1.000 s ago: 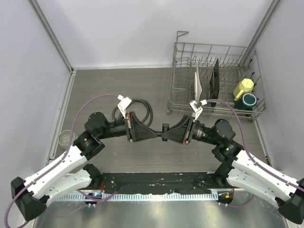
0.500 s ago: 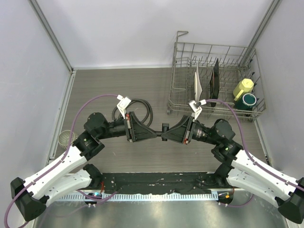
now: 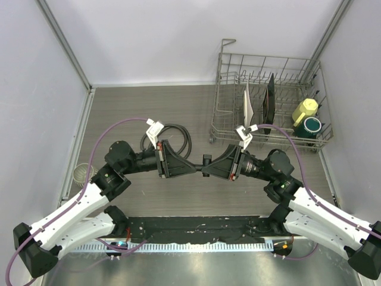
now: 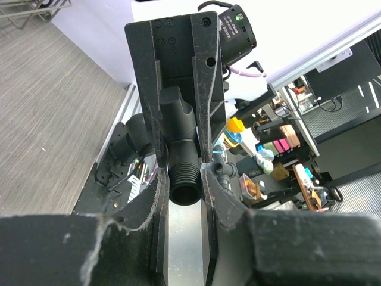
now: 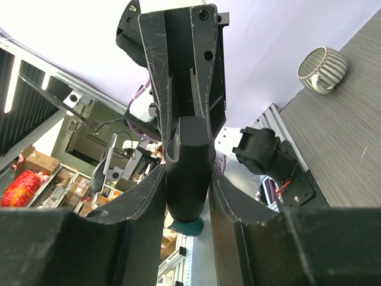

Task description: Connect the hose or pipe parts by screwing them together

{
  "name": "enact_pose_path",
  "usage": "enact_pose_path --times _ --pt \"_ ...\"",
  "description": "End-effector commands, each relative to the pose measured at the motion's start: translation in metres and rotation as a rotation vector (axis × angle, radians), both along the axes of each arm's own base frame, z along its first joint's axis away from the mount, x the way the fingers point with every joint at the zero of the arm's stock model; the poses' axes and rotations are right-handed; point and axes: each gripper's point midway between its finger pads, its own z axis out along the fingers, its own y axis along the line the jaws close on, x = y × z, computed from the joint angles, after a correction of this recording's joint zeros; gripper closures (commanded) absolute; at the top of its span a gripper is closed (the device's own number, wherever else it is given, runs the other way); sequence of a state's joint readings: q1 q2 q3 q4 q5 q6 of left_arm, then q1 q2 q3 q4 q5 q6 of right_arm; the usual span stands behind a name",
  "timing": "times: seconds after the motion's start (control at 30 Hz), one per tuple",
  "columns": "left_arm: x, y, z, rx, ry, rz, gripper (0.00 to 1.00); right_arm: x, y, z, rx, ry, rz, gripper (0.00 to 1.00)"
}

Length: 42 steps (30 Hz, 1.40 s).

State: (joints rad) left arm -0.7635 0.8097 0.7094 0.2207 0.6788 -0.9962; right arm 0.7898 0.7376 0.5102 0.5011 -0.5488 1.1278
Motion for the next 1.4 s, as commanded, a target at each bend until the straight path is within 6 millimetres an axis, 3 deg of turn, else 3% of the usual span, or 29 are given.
enact_pose_path --times 0.0,0.33,0.37,0.4,0.47,0.5,0.7,0.77,0.87,1.03,1.13,1.27,1.37 --pt "-0.004 0.000 0.011 -0.032 -0.023 -0.027 1.00 -0.006 -0.001 0.013 0.043 -0.053 0.022 0.61" --pt "-0.005 -0.002 0.008 -0.019 -0.015 -0.042 1.00 -0.004 0.000 0.010 0.030 -0.049 0.017 0.63" --pt "-0.005 -0.003 0.007 -0.015 -0.012 -0.043 1.00 -0.004 0.000 0.011 0.032 -0.055 0.016 0.67" --pt "-0.006 -0.002 0.006 -0.014 -0.015 -0.046 1.00 -0.004 0.000 0.011 0.031 -0.059 0.018 0.81" --pt "-0.005 -0.002 0.004 -0.003 -0.013 -0.039 1.00 -0.004 0.000 0.011 0.025 -0.063 0.011 0.98" --pt "-0.004 -0.002 0.004 0.003 -0.012 -0.035 1.00 -0.003 -0.001 0.011 0.023 -0.065 0.003 0.99" --pt "0.006 0.006 -0.002 0.122 -0.039 0.052 1.00 -0.003 -0.001 -0.004 -0.029 -0.070 -0.001 0.99" --pt "0.004 0.005 0.002 0.120 -0.050 0.032 1.00 -0.005 0.000 -0.008 -0.036 -0.064 0.016 0.88" --pt "-0.001 0.005 0.002 0.129 -0.050 0.003 1.00 -0.008 0.003 -0.014 -0.057 -0.074 0.048 0.86" --pt "-0.008 0.003 -0.008 0.161 -0.038 -0.063 1.00 -0.006 0.003 -0.017 -0.052 -0.074 0.037 0.98" --pt "-0.009 0.003 -0.011 0.174 -0.039 -0.073 1.00 -0.005 0.004 -0.016 -0.043 -0.075 0.037 0.99" --pt "-0.012 0.003 -0.009 0.172 -0.049 -0.095 1.00 -0.007 0.006 -0.020 -0.059 -0.083 0.055 0.70" --pt "-0.014 0.002 -0.012 0.185 -0.041 -0.119 1.00 -0.005 0.006 -0.022 -0.063 -0.075 0.048 0.69"
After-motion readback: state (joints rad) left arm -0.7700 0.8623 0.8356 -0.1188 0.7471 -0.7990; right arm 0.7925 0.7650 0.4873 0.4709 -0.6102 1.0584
